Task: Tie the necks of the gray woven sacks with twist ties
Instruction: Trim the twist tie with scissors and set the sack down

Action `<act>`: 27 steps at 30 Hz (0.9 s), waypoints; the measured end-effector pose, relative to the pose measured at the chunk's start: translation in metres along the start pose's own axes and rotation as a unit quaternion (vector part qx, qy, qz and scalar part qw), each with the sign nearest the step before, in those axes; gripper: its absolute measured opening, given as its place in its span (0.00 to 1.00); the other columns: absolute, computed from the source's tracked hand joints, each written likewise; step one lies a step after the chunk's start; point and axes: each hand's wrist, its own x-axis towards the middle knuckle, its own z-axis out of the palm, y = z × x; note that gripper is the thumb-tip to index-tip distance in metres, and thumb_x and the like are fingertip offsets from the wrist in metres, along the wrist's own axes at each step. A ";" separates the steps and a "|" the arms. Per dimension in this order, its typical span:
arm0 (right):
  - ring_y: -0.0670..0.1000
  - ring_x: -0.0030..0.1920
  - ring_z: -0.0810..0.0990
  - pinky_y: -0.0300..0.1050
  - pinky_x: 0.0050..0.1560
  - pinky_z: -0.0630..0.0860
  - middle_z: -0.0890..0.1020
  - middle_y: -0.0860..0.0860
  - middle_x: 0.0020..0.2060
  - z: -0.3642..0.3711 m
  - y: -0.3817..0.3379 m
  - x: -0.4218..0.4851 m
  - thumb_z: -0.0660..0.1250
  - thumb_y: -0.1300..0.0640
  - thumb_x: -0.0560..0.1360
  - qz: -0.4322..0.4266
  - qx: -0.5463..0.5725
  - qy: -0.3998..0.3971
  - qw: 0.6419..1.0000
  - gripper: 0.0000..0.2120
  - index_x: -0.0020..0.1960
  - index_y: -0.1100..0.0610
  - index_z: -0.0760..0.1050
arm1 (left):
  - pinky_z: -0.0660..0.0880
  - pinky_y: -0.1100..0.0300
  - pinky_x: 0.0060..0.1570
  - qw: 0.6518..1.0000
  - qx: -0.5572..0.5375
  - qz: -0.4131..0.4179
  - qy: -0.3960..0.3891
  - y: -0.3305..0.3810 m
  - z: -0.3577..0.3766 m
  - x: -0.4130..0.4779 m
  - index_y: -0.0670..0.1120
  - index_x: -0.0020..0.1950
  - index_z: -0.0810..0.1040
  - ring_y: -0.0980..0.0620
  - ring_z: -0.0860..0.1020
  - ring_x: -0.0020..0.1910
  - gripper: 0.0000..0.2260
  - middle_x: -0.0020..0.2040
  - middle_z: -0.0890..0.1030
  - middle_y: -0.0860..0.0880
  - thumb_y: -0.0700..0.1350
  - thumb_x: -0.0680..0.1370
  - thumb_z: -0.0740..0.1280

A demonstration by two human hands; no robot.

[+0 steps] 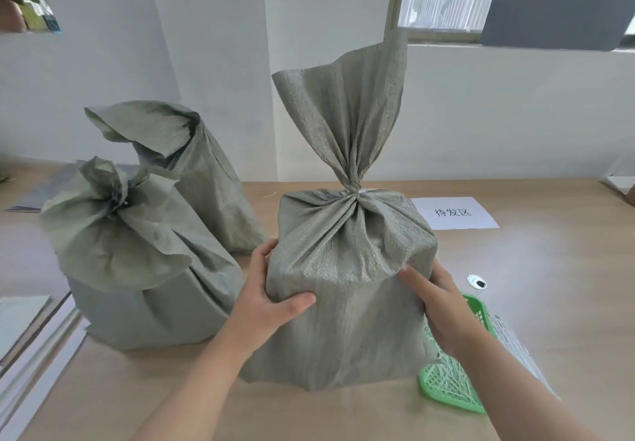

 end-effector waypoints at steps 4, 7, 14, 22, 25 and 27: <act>0.50 0.55 0.85 0.38 0.46 0.81 0.86 0.51 0.55 -0.002 0.003 0.029 0.69 0.54 0.72 0.012 0.005 -0.031 0.999 0.20 0.64 0.54 0.77 | 0.78 0.63 0.51 1.000 0.006 -0.007 0.023 -0.004 -0.003 0.024 0.58 0.68 0.66 0.57 0.79 0.58 0.39 0.59 0.79 0.57 0.51 0.60 0.79; 0.49 0.56 0.84 0.37 0.46 0.80 0.85 0.50 0.56 -0.007 0.000 0.061 0.69 0.54 0.72 0.006 0.007 -0.031 0.999 0.22 0.65 0.54 0.76 | 0.77 0.67 0.49 1.000 0.006 -0.006 0.023 -0.001 0.000 0.055 0.57 0.68 0.66 0.61 0.79 0.56 0.39 0.56 0.80 0.62 0.51 0.60 0.78; 0.46 0.55 0.84 0.36 0.46 0.80 0.86 0.47 0.54 -0.032 -0.017 0.162 0.70 0.53 0.71 -0.017 -0.005 -0.025 1.000 0.19 0.63 0.50 0.77 | 0.78 0.62 0.52 1.000 0.008 0.012 0.027 -0.008 0.019 0.156 0.63 0.66 0.68 0.57 0.79 0.59 0.36 0.62 0.79 0.54 0.51 0.62 0.78; 0.48 0.59 0.83 0.48 0.59 0.77 0.84 0.47 0.58 -0.065 -0.005 0.287 0.74 0.53 0.71 -0.026 -0.063 -0.037 0.997 0.21 0.63 0.47 0.76 | 0.77 0.54 0.61 0.999 0.020 -0.014 0.028 -0.058 0.027 0.276 0.59 0.71 0.66 0.56 0.80 0.60 0.40 0.64 0.79 0.53 0.52 0.62 0.79; 0.47 0.57 0.83 0.47 0.58 0.77 0.85 0.45 0.56 -0.072 0.010 0.328 0.75 0.55 0.71 -0.023 -0.070 -0.033 0.997 0.22 0.63 0.47 0.76 | 0.76 0.50 0.63 0.999 0.035 -0.019 0.020 -0.079 0.024 0.317 0.58 0.71 0.66 0.55 0.79 0.62 0.40 0.63 0.79 0.54 0.51 0.62 0.79; 0.47 0.57 0.84 0.47 0.59 0.77 0.85 0.46 0.56 -0.075 0.022 0.354 0.75 0.57 0.72 -0.025 -0.070 -0.028 0.997 0.22 0.64 0.48 0.75 | 0.76 0.52 0.62 0.998 0.049 -0.018 0.021 -0.091 0.021 0.342 0.57 0.70 0.67 0.57 0.79 0.61 0.39 0.63 0.79 0.55 0.52 0.61 0.80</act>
